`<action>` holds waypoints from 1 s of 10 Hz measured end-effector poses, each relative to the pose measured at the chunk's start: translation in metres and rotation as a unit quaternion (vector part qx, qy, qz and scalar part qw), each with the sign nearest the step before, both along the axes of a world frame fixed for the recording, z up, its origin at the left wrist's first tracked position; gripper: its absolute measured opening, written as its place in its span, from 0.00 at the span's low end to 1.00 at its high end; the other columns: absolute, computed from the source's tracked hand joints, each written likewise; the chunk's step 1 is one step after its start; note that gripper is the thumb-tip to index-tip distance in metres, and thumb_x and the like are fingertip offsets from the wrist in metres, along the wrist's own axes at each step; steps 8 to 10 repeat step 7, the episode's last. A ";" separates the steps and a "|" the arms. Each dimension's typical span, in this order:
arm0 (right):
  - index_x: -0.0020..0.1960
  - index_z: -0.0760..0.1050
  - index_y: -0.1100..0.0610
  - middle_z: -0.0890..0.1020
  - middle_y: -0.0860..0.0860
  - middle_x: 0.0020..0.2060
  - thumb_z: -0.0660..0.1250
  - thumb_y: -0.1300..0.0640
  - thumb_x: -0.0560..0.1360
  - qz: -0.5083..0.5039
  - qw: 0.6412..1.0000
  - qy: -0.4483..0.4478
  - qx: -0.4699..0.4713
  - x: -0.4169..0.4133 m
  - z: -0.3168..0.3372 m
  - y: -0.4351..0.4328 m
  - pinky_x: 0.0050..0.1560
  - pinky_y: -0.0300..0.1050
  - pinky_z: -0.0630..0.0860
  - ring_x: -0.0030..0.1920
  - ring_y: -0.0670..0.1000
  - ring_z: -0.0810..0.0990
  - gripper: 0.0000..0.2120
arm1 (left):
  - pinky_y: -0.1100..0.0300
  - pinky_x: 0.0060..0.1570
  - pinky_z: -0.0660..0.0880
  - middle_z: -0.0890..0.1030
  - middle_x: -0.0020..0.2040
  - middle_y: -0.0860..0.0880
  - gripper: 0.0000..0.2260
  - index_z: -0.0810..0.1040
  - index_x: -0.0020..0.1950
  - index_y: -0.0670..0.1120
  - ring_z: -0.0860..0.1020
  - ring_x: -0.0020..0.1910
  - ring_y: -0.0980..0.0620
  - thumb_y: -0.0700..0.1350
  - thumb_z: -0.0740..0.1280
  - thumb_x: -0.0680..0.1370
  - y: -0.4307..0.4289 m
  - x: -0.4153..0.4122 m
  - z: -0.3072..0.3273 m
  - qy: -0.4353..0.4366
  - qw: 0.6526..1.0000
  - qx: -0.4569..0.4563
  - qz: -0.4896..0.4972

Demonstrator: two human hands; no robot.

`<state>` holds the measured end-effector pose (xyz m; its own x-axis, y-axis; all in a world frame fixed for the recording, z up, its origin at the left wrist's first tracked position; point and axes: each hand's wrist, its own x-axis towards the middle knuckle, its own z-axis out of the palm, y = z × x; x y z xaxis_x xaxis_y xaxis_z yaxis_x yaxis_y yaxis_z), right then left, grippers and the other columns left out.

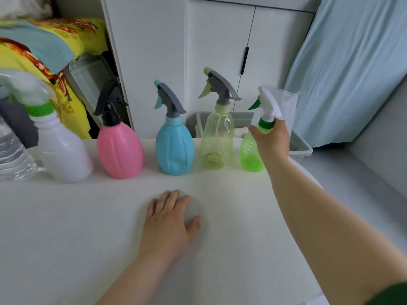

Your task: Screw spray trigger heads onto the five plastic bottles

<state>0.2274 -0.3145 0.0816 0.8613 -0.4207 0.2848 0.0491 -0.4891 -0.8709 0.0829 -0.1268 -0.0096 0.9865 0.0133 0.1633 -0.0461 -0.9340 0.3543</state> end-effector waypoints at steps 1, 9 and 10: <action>0.61 0.65 0.57 0.75 0.53 0.58 0.70 0.51 0.67 0.001 1.000 0.004 -0.031 0.004 -0.005 0.001 0.51 0.50 0.67 0.61 0.57 0.69 0.26 | 0.55 0.71 0.45 0.57 0.74 0.52 0.25 0.58 0.70 0.53 0.52 0.73 0.54 0.60 0.55 0.75 0.000 0.001 -0.001 0.001 1.000 0.007 0.002; 0.69 0.58 0.59 0.59 0.57 0.72 0.64 0.56 0.72 -0.051 0.991 0.086 -0.089 -0.096 -0.056 0.003 0.69 0.49 0.50 0.72 0.57 0.56 0.28 | 0.55 0.70 0.49 0.62 0.73 0.49 0.23 0.64 0.68 0.50 0.57 0.72 0.52 0.56 0.59 0.75 0.000 -0.004 0.005 0.003 1.000 -0.016 0.011; 0.69 0.58 0.59 0.59 0.57 0.72 0.64 0.56 0.72 -0.051 0.991 0.086 -0.089 -0.096 -0.056 0.003 0.69 0.49 0.50 0.72 0.57 0.56 0.28 | 0.55 0.70 0.49 0.62 0.73 0.49 0.23 0.64 0.68 0.50 0.57 0.72 0.52 0.56 0.59 0.75 0.000 -0.004 0.005 0.003 1.000 -0.016 0.011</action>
